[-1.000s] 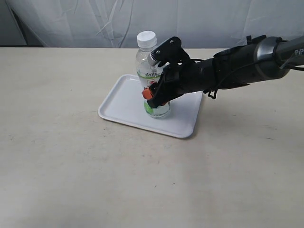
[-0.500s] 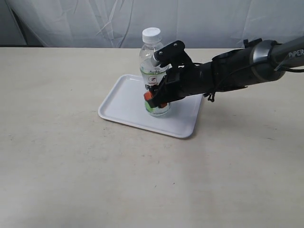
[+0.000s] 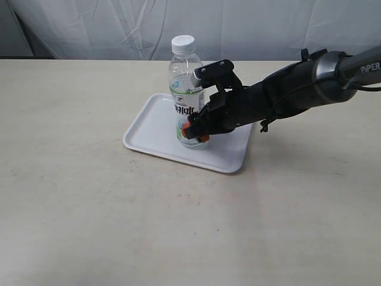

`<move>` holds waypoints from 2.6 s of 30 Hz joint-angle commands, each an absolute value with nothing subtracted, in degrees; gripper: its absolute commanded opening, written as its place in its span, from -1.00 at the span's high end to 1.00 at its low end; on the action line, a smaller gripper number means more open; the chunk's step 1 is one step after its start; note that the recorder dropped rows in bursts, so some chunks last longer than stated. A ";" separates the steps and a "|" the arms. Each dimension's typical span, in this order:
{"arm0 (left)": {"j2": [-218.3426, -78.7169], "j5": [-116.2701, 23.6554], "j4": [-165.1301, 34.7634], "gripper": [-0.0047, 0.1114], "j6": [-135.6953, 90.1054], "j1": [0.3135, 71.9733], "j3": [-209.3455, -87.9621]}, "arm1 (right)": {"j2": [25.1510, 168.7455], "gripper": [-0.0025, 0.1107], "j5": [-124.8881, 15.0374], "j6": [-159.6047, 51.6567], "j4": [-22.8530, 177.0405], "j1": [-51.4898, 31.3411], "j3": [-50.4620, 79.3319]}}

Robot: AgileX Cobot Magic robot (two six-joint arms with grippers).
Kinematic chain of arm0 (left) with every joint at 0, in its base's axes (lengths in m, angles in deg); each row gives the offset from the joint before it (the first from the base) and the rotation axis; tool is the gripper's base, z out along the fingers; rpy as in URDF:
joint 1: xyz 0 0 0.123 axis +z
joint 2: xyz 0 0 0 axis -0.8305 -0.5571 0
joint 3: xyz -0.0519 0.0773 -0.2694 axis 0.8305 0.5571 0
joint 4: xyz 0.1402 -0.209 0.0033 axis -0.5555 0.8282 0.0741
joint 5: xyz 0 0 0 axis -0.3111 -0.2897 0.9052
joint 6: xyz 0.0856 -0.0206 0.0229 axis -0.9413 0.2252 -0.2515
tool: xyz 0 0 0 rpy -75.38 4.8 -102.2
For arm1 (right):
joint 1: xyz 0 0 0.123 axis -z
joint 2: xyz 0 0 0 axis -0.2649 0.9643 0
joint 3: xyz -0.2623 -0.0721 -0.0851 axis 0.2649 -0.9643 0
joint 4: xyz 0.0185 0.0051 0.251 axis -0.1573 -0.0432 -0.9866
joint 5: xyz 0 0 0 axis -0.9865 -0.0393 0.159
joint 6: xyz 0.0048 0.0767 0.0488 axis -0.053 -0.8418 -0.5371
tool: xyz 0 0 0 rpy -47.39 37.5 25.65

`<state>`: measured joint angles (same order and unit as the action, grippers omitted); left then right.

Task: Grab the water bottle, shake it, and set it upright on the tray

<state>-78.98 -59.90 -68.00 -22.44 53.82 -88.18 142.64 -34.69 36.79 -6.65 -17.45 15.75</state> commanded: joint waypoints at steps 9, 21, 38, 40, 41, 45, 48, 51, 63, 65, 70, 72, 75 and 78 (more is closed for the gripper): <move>-78.72 -59.99 -67.85 0.91 -22.25 53.80 -87.96 | 135.80 -0.25 -36.77 32.12 0.08 -17.29 11.03; -78.72 -59.99 -67.85 0.91 -22.25 53.80 -87.96 | 121.25 0.10 -38.27 19.82 0.08 -17.29 -2.76; -78.72 -59.99 -67.85 0.91 -22.25 53.80 -87.96 | 97.10 0.97 -19.56 12.62 -0.38 -17.29 -14.16; -78.72 -59.99 -67.85 0.91 -22.25 53.80 -87.96 | 97.10 0.97 -22.55 13.44 0.16 -17.29 -14.16; -78.72 -59.99 -67.85 0.91 -22.25 53.80 -87.96 | 97.10 0.97 -23.65 13.44 0.17 -17.29 -14.16; -78.72 -59.99 -67.85 0.91 -22.25 53.80 -87.96 | 94.63 0.97 -27.49 13.44 0.17 -17.29 -14.16; -78.72 -59.99 -67.85 0.91 -22.25 53.80 -87.96 | 88.67 0.97 -29.95 13.44 0.31 -16.69 -14.54; -78.72 -59.99 -67.85 0.91 -22.25 53.80 -87.96 | 81.07 0.97 -28.83 13.44 2.31 -12.04 -16.04; -78.72 -59.99 -67.85 0.91 -22.25 53.80 -87.96 | 52.53 0.97 -38.97 12.74 1.98 9.71 -37.31; -78.72 -59.99 -67.85 0.91 -22.25 53.80 -87.96 | 48.28 0.97 -40.96 12.61 1.03 10.77 -41.17; -78.72 -59.99 -67.85 0.91 -22.25 53.80 -87.96 | 40.24 0.97 -46.12 12.61 -6.27 11.37 -48.99; -78.72 -59.99 -67.85 0.91 -22.25 53.80 -87.96 | 37.66 0.97 -48.64 12.61 -10.06 11.37 -50.46; -78.72 -59.99 -67.85 0.91 -22.25 53.80 -87.96 | 34.43 0.97 -50.42 12.61 -11.86 11.37 -50.46; -78.72 -59.99 -67.85 0.91 -22.25 53.80 -87.96 | 31.62 0.97 -50.42 14.04 -11.10 11.37 -50.46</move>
<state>-78.98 -59.90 -68.00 -22.44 53.82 -88.18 34.09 -49.45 12.72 -10.60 11.13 -50.19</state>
